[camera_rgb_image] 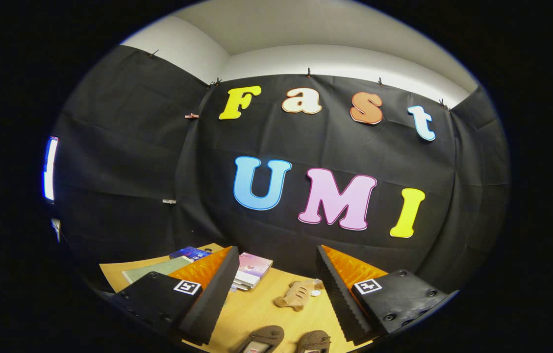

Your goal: Open the storage box then place both shoes into the box .Put the left shoe in first, then the right shoe, with the right side of both shoes facing outward in a uniform manner.

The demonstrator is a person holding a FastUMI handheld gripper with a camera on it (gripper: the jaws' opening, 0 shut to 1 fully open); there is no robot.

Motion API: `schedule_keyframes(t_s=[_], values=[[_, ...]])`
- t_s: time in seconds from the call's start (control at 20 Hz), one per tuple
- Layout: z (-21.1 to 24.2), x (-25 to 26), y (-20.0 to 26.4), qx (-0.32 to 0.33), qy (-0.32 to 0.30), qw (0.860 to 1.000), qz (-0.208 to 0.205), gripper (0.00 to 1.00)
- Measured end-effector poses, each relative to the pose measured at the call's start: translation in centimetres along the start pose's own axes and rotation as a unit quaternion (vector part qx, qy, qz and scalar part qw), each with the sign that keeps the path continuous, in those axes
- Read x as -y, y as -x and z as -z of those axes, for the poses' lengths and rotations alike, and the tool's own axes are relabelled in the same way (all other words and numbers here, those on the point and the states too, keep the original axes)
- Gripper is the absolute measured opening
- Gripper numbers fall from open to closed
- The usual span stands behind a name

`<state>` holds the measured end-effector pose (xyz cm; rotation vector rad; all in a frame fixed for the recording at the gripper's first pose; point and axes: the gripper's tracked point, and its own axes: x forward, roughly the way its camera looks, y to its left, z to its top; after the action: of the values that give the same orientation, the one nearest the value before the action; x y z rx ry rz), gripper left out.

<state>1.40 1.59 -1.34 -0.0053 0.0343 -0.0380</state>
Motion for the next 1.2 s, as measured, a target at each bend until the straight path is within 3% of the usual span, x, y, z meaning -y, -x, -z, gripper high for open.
schedule_keyframes(t_s=[0.35, 0.7, 0.8, 0.9, 0.95, 1.05, 1.2], values=[[0.4, -1.0, -0.6, -0.009, -0.008, 1.0, -0.01, 0.97], [2.9, -2.7, -1.8, -0.042, -0.094, 0.993, -0.06, 0.97], [4.6, -4.5, -2.3, -0.065, -0.118, 0.986, -0.099, 0.97], [6.9, -7.5, -2.3, -0.101, -0.165, 0.967, -0.167, 0.99], [8.4, -9.0, -1.8, -0.129, -0.198, 0.951, -0.201, 0.99], [10.7, -11.0, -1.2, -0.184, -0.267, 0.913, -0.249, 0.99], [13.5, -12.5, -1.5, -0.239, -0.372, 0.852, -0.28, 0.98]])
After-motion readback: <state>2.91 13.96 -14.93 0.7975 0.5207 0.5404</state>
